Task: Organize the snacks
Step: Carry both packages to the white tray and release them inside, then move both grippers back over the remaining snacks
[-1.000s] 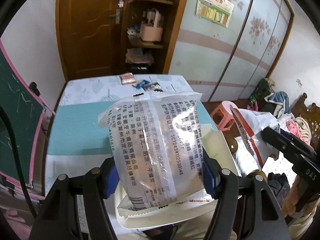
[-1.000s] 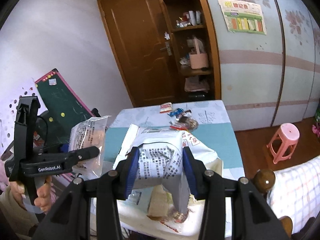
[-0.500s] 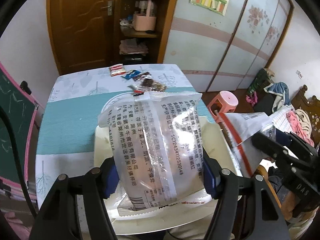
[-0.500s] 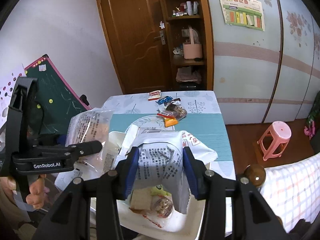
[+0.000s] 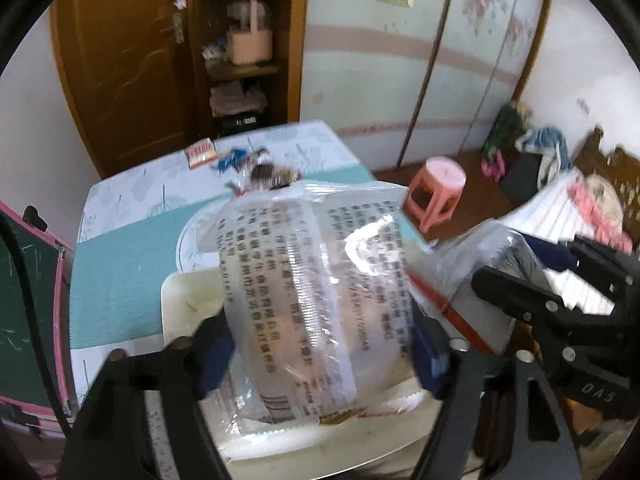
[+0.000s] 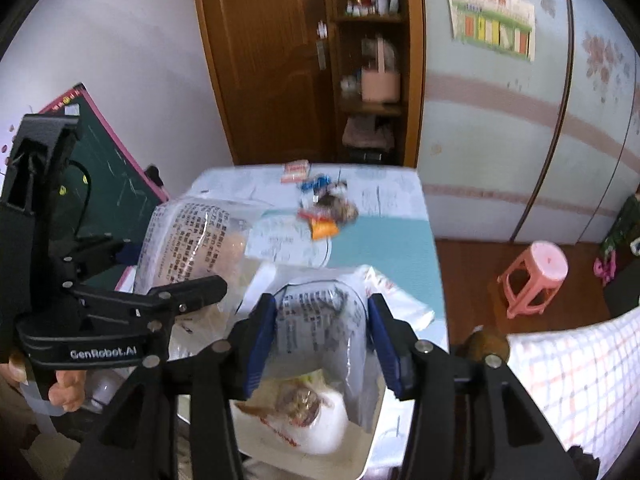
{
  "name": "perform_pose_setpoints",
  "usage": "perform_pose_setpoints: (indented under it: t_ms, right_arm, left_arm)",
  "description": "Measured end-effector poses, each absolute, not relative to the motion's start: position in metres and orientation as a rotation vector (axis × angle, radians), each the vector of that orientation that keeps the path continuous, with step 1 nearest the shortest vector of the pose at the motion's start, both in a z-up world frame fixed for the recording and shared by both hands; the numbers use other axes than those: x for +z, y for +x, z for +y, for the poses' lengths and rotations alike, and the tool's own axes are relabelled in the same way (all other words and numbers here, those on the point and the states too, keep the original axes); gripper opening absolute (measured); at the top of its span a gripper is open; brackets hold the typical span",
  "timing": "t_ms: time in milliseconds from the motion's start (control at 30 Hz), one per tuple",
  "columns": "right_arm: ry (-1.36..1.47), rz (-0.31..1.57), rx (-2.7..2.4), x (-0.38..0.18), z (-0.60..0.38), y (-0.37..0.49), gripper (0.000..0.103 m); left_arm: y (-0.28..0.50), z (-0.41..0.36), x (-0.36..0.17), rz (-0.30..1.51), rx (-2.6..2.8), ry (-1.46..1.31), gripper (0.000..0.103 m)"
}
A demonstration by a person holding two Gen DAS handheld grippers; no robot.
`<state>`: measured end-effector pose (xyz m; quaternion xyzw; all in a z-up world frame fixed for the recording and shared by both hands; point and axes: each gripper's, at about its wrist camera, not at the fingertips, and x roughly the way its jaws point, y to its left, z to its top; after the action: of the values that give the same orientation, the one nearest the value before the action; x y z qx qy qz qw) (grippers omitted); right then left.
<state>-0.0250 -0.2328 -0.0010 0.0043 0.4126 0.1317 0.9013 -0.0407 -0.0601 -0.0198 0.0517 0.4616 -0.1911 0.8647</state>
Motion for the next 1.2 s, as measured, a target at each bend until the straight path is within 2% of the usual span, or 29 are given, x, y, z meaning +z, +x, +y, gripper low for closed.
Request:
perform_pose_setpoints:
  t_ms: [167, 467, 667, 800, 1100, 1200]
  right_arm:
    - [-0.009, 0.927, 0.306, -0.022, -0.225, -0.020, 0.052]
    - [-0.003, 0.898, 0.329, -0.006, -0.223, -0.022, 0.053]
    - [-0.052, 0.831, 0.307, 0.030, -0.227, -0.018, 0.053]
    - [-0.090, 0.774, 0.284, 0.066, -0.233, -0.008, 0.053]
    - [-0.068, 0.710, 0.248, 0.147, -0.259, 0.046, 0.053]
    - [-0.029, 0.737, 0.244, 0.150, -0.268, 0.073, 0.060]
  left_arm:
    - [-0.043, -0.056, -0.037, 0.992, -0.390, 0.158, 0.089]
    - [-0.038, -0.037, -0.024, 1.001, -0.347, 0.062, 0.089]
    - [-0.037, -0.045, 0.017, 0.936, -0.336, 0.124, 0.089]
    - [-0.029, -0.056, 0.068, 0.843, -0.306, 0.178, 0.089]
    - [0.014, -0.074, 0.152, 0.776, -0.282, 0.196, 0.090]
    - [0.040, -0.078, 0.158, 0.794, -0.249, 0.206, 0.092]
